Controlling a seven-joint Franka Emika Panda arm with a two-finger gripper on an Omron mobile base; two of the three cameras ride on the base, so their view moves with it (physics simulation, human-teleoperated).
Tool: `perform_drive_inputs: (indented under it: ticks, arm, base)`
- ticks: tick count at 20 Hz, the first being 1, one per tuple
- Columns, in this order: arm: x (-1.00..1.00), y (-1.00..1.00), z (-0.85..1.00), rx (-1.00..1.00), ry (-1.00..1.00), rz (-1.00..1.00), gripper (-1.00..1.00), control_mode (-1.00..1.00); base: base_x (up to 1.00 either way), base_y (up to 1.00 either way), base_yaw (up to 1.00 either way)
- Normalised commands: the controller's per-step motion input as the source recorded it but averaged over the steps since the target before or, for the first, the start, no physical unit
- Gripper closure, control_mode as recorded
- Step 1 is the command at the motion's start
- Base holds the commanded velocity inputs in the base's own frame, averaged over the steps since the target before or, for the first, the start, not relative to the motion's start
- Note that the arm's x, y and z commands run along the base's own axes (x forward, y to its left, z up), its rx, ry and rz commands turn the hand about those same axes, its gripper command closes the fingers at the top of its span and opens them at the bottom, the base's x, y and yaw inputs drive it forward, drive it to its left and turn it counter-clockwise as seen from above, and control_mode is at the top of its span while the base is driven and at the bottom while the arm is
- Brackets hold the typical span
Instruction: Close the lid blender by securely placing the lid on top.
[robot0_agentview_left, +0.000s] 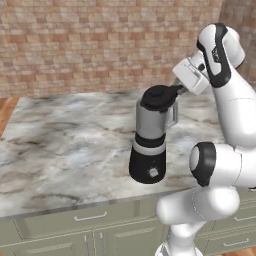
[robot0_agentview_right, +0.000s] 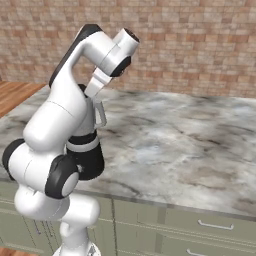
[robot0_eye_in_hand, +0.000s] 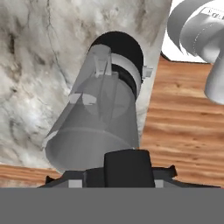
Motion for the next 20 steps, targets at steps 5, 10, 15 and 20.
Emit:
perform_drive_inputs:
  ticks: [5,10,15,20]
  arm:
    - [0.16,0.00,-0.27,0.01,0.00,0.00,1.00,-1.00]
    - [0.29,0.00,-0.03,0.02,0.02,0.00,1.00,-1.00]
    - [0.07,0.00,-0.05,0.02,0.00,0.00,1.00,-1.00]
    - [-0.06,0.00,-0.25,0.01,0.01,0.01,1.00,-1.00]
  base:
    - [0.00,0.00,0.00]
    - [0.00,0.00,0.00]
    - [0.00,0.00,0.00]
    - [0.00,0.00,0.00]
